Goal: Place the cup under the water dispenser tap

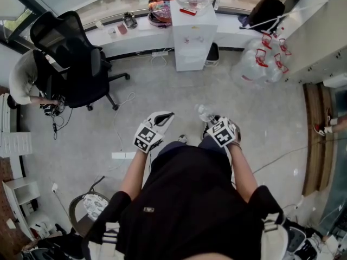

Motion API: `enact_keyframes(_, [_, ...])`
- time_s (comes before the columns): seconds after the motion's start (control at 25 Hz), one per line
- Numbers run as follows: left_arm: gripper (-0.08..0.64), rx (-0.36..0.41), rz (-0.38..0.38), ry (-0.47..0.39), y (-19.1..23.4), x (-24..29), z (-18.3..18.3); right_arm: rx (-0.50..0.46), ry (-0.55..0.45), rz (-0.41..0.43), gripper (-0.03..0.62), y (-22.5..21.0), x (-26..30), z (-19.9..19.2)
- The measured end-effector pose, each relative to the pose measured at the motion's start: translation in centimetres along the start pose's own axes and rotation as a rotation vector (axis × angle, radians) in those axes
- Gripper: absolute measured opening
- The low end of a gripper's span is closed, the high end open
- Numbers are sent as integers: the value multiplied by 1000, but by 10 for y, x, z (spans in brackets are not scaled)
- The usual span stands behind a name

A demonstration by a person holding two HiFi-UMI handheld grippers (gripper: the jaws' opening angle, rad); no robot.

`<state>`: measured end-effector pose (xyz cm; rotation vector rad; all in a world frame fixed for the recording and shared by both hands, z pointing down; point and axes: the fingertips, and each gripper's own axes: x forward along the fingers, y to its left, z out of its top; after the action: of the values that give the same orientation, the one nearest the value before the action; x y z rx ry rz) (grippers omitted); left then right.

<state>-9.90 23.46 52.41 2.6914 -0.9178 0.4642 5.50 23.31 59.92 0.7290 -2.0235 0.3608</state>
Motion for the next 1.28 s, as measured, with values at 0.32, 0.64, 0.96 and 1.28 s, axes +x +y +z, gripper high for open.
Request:
enact_keyframes(0.32, [0,-24,43,3,21,5,1,-35,2,26,5,-19,17,17])
enact_keyframes(0.64, [0,-57,69,22,53,30,9,-47,14,60,5,-51,38,33])
enact_keyframes(0.96, [0,-68,92,23,85,81,40,-92,3,69,5,-111,52,53])
enact_keyframes(1.28, [0,-89,121,49,101,132,59,-109,30,112,5,-170,70,49])
